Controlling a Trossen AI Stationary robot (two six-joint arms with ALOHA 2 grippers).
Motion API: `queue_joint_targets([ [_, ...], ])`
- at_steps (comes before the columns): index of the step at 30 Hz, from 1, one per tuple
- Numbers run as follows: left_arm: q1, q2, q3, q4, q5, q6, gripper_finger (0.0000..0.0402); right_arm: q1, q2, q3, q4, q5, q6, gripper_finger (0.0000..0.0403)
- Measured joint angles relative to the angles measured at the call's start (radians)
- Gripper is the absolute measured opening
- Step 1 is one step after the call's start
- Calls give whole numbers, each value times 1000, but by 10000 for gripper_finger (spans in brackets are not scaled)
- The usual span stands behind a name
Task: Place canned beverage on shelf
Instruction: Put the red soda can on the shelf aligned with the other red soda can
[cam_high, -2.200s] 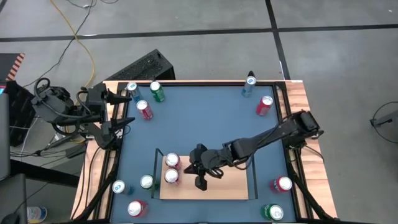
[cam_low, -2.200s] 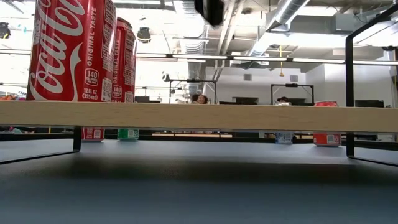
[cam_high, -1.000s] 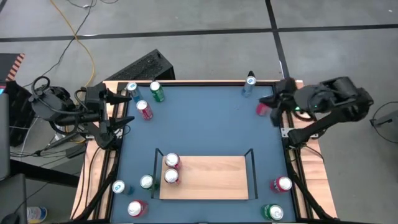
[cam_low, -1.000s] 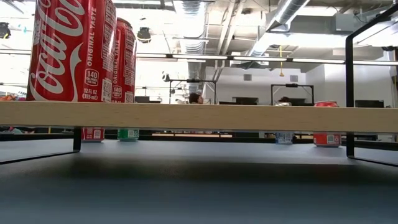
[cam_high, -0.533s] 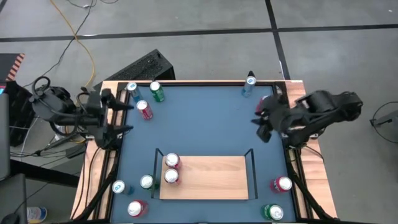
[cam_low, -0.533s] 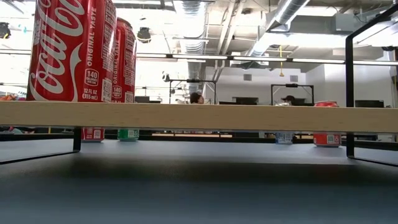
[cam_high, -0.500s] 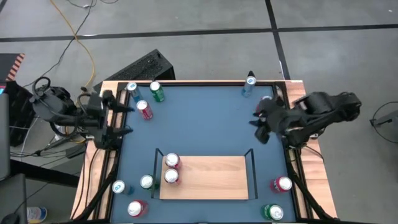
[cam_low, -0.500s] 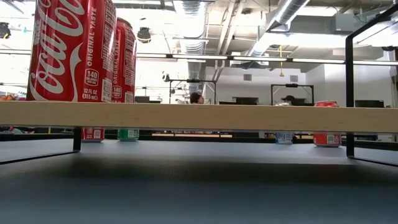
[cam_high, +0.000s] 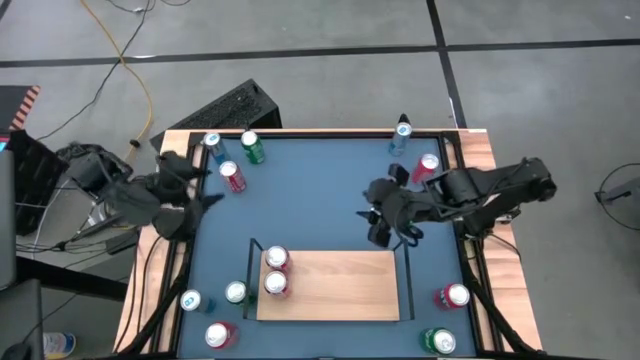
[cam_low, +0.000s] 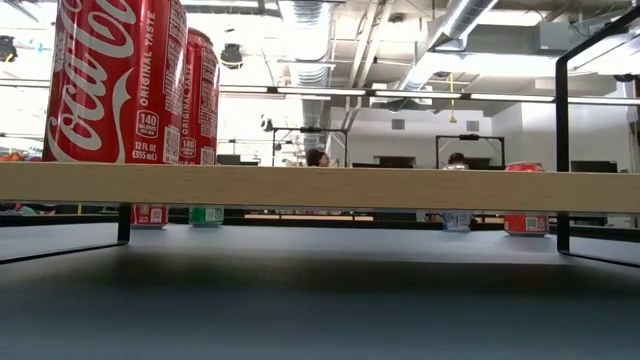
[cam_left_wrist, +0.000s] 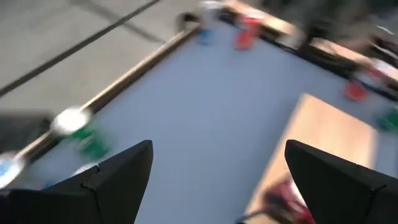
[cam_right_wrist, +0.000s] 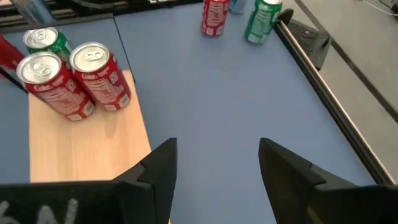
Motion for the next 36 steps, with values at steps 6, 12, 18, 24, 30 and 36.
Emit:
queue_joint_targets([
  [6, 149, -31, 1, -52, 14, -18, 352, -60, 3, 1, 32, -18, -27, 212],
  [12, 331, -17, 1, -77, 78, 105, 352, -100, -8, 1, 33, -22, -64, 212],
  [18, 543, 11, 0, -88, 202, 285, 352, -128, -11, 1, 42, -21, -101, 212],
  [24, 724, 24, 0, -89, 324, 421, 352, -138, -11, 1, 46, -22, -107, 212],
  [30, 895, 17, -56, -34, 485, 601, 352, -158, -11, 1, 115, -31, -171, 212],
  [36, 1034, 35, -193, 64, 510, 704, 352, -178, -11, 1, 155, -47, -179, 211],
])
